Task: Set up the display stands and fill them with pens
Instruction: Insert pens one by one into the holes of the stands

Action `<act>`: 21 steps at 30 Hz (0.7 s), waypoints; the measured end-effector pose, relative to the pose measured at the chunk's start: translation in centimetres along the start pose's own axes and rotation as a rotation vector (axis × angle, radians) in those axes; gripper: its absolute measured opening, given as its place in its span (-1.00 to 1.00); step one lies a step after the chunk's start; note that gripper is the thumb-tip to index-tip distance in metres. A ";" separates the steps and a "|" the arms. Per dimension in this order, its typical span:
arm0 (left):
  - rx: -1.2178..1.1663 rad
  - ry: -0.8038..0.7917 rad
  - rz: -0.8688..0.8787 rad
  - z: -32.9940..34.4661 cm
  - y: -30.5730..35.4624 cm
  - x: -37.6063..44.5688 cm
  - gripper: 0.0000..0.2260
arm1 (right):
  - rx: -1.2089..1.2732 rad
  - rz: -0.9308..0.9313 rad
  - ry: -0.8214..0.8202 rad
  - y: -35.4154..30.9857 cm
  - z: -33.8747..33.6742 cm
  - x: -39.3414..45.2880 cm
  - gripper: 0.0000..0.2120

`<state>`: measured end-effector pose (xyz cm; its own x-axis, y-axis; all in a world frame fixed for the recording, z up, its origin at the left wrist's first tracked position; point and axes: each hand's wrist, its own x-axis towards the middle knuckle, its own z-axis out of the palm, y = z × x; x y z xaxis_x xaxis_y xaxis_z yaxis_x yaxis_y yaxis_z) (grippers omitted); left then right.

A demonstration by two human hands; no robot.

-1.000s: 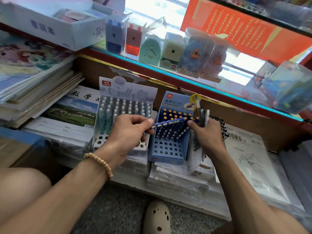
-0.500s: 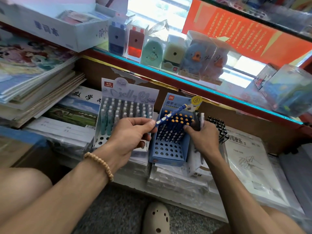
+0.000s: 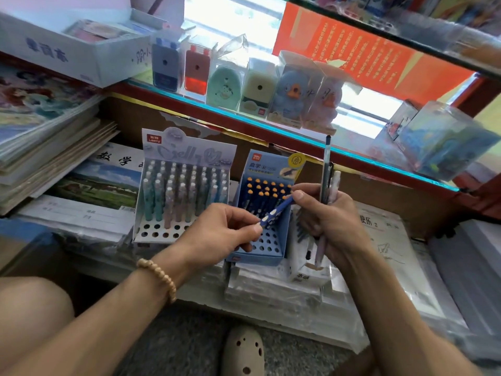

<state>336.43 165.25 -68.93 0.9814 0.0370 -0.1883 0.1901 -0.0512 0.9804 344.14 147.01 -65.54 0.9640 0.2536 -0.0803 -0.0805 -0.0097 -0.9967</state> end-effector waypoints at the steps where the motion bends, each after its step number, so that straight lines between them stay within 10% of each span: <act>1: 0.020 -0.015 0.019 0.2 0.0 -0.1 -0.94 | 0.035 -0.002 0.007 0.0 -0.1 -0.1 -0.87; 21: 0.701 0.119 0.167 0.8 -1.6 1.5 -0.89 | -0.528 -0.225 0.397 2.3 -2.5 2.8 -0.90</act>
<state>337.63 164.60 -70.79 0.9969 0.0786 0.0074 0.0491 -0.6911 0.7211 347.32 145.29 -68.10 0.9706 -0.0671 0.2312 0.1691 -0.4933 -0.8532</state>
